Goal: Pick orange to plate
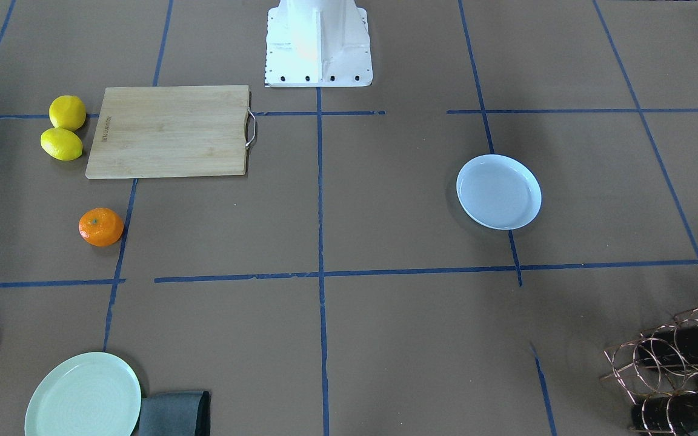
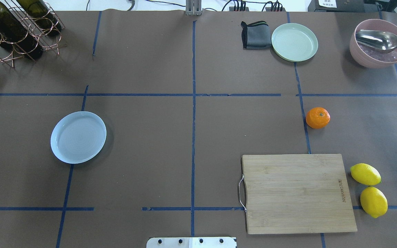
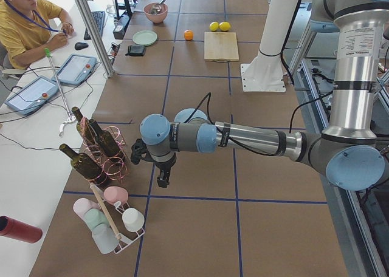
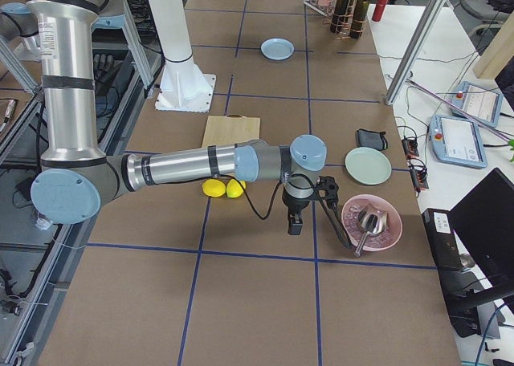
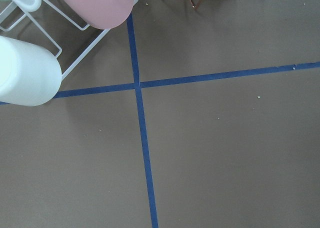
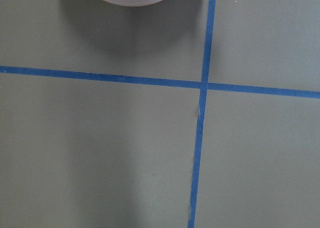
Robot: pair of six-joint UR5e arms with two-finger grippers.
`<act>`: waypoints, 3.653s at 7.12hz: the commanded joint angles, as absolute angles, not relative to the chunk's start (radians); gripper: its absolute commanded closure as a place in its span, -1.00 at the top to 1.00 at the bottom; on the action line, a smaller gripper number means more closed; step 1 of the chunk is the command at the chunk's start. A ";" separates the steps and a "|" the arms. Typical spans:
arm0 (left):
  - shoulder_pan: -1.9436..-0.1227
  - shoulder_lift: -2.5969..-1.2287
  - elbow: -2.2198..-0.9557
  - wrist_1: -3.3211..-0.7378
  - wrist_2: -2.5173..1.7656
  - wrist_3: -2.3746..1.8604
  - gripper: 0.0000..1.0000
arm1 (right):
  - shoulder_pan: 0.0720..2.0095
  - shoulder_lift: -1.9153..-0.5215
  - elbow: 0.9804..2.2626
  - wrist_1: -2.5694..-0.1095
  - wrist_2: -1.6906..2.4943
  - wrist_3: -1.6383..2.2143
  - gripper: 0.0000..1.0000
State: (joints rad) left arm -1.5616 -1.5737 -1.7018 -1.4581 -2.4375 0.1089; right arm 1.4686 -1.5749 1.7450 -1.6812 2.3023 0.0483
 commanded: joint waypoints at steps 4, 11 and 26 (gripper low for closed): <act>-1.562 -1.572 -1.727 -1.468 -2.437 0.100 1.00 | 1.462 -1.578 1.738 -1.643 2.307 0.064 1.00; -0.995 -1.558 -1.675 -2.213 -2.294 -0.791 1.00 | 1.399 -1.582 1.741 -1.566 2.321 0.064 1.00; -0.807 -1.696 -1.729 -2.232 -2.242 -1.042 -1.00 | 1.387 -1.578 1.746 -1.565 2.353 0.067 1.00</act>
